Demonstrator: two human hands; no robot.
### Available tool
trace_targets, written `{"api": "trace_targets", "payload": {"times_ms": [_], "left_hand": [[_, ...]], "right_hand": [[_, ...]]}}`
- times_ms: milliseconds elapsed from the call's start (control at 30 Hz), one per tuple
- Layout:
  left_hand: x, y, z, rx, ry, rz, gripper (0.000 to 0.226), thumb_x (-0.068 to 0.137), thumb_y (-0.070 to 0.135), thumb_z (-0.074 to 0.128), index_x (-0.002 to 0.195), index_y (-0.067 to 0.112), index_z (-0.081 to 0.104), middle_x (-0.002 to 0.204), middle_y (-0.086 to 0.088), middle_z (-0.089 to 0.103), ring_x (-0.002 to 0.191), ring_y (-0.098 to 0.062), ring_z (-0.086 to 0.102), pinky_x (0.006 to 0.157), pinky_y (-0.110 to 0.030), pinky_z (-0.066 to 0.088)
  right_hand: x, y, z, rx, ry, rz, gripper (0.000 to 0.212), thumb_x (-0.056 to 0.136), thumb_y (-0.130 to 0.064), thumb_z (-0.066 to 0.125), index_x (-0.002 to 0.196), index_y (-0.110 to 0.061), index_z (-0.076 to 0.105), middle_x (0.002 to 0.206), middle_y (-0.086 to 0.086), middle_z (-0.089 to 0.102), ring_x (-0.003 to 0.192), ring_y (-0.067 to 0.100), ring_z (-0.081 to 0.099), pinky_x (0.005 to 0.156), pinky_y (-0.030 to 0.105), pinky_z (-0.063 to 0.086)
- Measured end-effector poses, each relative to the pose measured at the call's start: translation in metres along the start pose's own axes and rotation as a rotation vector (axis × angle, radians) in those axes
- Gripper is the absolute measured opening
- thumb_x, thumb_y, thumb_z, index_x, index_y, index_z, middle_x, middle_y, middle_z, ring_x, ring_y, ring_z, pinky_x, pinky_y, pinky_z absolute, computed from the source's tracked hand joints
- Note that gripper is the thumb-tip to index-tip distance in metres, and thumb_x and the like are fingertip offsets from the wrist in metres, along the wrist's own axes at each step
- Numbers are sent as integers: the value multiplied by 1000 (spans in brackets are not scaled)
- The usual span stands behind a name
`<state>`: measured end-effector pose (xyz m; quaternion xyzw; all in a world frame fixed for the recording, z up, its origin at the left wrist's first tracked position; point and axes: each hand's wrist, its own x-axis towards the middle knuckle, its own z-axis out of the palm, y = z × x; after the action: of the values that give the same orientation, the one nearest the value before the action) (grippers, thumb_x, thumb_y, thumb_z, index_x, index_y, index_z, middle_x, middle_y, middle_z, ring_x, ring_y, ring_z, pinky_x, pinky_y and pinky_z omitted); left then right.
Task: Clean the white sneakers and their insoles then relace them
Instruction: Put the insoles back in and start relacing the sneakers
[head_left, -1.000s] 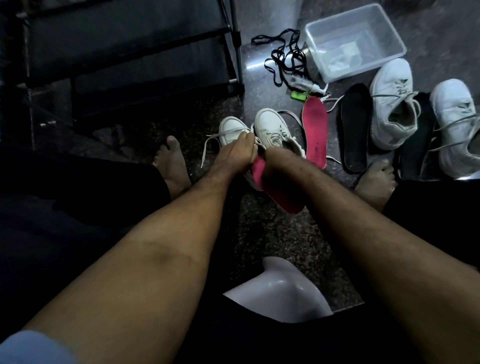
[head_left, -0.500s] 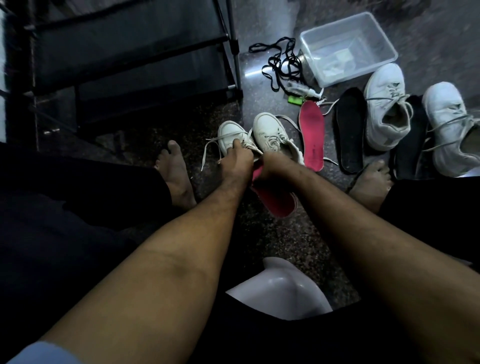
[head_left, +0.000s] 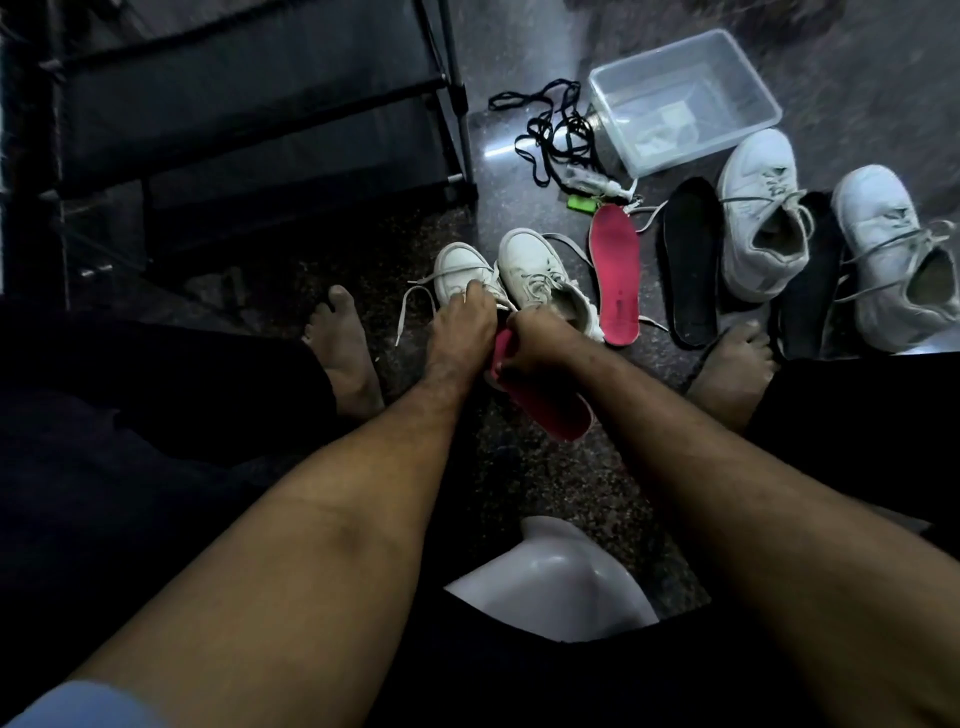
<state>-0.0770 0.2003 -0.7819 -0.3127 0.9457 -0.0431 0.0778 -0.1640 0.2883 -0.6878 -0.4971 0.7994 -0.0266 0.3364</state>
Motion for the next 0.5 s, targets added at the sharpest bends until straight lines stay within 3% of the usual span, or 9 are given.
{"api": "trace_targets", "payload": {"times_ms": [167,400,500], "left_hand": [[10,-5,-12,-103,-72,17,27,102,7,32,123,6,48,122,-14,50,96,-34,68,68,-46,52],[19,-8,-19,-157,-147,-2,29,103,9,34,127,5,49,127,-16,52,105,-38,65,78,-49,51],[23,-13,-20,-197,-169,-3,27,103,14,39,125,6,53,127,-17,53,108,-39,62,80,-49,49]], "right_hand": [[6,3,9,42,-1,12,33,94,-24,58,118,-1,63,120,23,63,118,39,52,99,35,34],[15,10,20,185,74,56,31,82,-24,70,104,-1,66,104,21,69,100,35,63,75,30,42],[20,12,25,208,103,39,30,82,-25,71,103,-4,69,100,18,71,94,34,66,72,32,44]]}}
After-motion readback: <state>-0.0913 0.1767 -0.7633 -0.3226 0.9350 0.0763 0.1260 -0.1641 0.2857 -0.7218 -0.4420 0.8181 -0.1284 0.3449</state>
